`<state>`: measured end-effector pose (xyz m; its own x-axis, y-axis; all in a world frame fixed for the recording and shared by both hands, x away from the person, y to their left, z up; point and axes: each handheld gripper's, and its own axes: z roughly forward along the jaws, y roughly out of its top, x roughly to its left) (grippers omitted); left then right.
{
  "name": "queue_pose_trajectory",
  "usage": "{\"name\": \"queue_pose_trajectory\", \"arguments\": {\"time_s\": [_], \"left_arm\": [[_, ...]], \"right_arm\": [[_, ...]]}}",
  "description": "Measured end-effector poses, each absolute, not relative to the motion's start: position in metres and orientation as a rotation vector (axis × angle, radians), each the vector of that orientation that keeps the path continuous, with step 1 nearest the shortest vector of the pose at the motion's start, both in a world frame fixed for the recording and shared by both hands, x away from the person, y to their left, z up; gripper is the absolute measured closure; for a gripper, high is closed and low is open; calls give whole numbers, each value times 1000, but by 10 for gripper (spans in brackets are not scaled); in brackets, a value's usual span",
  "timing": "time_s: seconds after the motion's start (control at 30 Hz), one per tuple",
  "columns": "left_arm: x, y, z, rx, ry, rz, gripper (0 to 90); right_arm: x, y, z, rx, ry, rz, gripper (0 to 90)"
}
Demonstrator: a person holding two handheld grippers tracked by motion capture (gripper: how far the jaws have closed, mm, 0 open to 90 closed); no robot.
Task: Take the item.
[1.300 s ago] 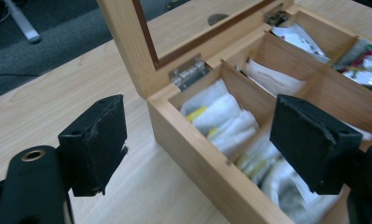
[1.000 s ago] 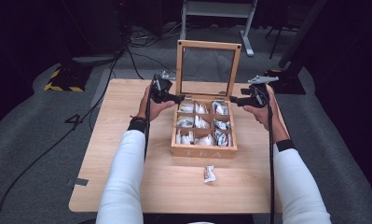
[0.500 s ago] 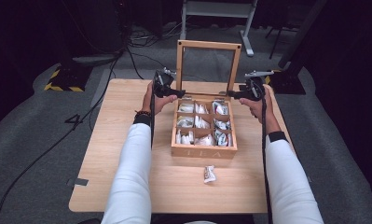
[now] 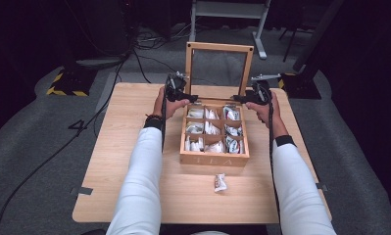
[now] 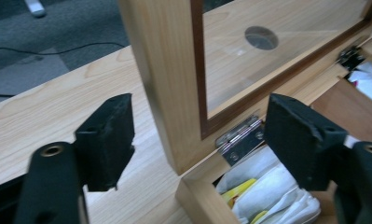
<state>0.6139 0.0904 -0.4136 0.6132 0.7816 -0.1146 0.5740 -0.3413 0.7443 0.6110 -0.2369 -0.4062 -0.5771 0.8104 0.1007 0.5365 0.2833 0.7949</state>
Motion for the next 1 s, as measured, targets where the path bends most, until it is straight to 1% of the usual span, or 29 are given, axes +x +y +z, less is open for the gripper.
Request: {"name": "queue_pose_trajectory", "arguments": {"time_s": [0.07, 0.1, 0.33, 0.5, 0.63, 0.77, 0.9, 1.0], "left_arm": [[614, 89, -412, 2056, 1042, 325, 279], [614, 87, -412, 2061, 1036, 321, 287], [613, 87, -406, 2075, 1036, 341, 306], [608, 92, -397, 2020, 1040, 347, 348], [605, 94, -392, 2033, 1018, 361, 385], [599, 96, -386, 2019, 994, 373, 393], [593, 103, -373, 1936, 967, 375, 454], [588, 101, -368, 1978, 944, 400, 472]], "right_arm": [[611, -234, -406, 1220, 2222, 1206, 301], [612, -233, -406, 1207, 2226, 1217, 316], [612, -229, -402, 1208, 2221, 1195, 319], [609, -232, -399, 1206, 2211, 1221, 350], [606, -234, -396, 1197, 2203, 1250, 368], [602, -234, -392, 1171, 2206, 1241, 382], [598, -237, -388, 1151, 2200, 1278, 400], [594, -239, -385, 1148, 2185, 1314, 424]]}}
